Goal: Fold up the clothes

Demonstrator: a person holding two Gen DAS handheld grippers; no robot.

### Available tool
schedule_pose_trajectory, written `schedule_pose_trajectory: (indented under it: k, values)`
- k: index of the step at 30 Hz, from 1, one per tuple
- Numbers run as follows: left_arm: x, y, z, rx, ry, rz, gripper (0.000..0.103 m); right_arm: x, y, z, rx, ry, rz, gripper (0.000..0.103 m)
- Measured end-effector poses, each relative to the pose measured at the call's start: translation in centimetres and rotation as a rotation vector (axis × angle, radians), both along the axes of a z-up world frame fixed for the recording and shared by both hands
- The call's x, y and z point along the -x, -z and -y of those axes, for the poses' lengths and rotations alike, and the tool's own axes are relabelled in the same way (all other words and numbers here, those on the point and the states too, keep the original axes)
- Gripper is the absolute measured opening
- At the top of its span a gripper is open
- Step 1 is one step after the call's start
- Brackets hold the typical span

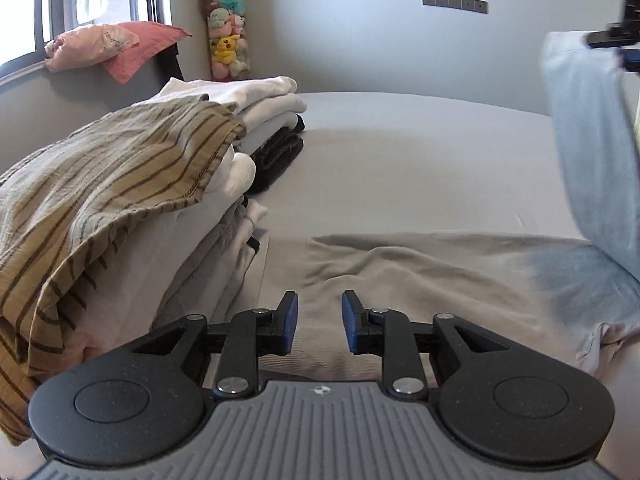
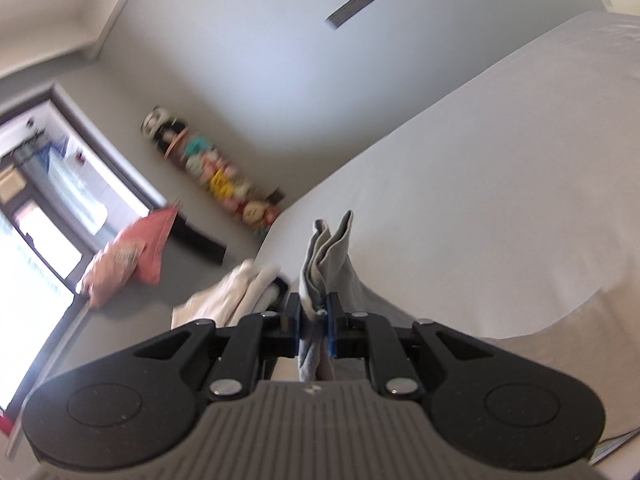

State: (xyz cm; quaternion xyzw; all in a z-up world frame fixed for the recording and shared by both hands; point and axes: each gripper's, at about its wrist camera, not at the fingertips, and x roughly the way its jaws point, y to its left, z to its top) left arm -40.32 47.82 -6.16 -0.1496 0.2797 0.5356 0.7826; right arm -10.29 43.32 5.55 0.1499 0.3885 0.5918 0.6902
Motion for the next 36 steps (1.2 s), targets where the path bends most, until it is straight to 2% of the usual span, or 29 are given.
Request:
schedule_pose_trajectory:
  k: [5, 10, 15, 19, 23, 28, 36]
  values:
    - [1.8, 0.1, -0.8, 0.017, -0.045, 0.038, 0.032, 4.6, 3.6, -3.8, 0.059, -0.086, -0.017, 0.014]
    - [3.8, 1.0, -2.7, 0.114, -0.11, 0.126, 0.032, 9.0, 7.1, -6.1, 0.12, -0.171, 0.008, 0.014]
    - [4.8, 2.4, -4.0, 0.206, -0.138, 0.185, 0.032, 10.5, 11.6, -7.4, 0.213, -0.211, 0.005, 0.014]
    - [5.3, 3.0, -4.3, 0.235, -0.152, 0.207, 0.032, 11.4, 15.4, -7.1, 0.291, -0.248, -0.007, 0.014]
    - [5.7, 3.2, -4.5, 0.257, -0.159, 0.228, 0.032, 12.0, 17.5, -7.3, 0.342, -0.261, -0.021, 0.014]
    - [6.1, 3.2, -4.6, 0.278, -0.164, 0.256, 0.032, 11.8, 17.3, -6.9, 0.327, -0.255, -0.037, 0.014]
    - [7.3, 3.1, -4.7, 0.293, -0.201, 0.305, 0.032, 12.8, 13.2, -6.7, 0.192, -0.261, -0.012, 0.014]
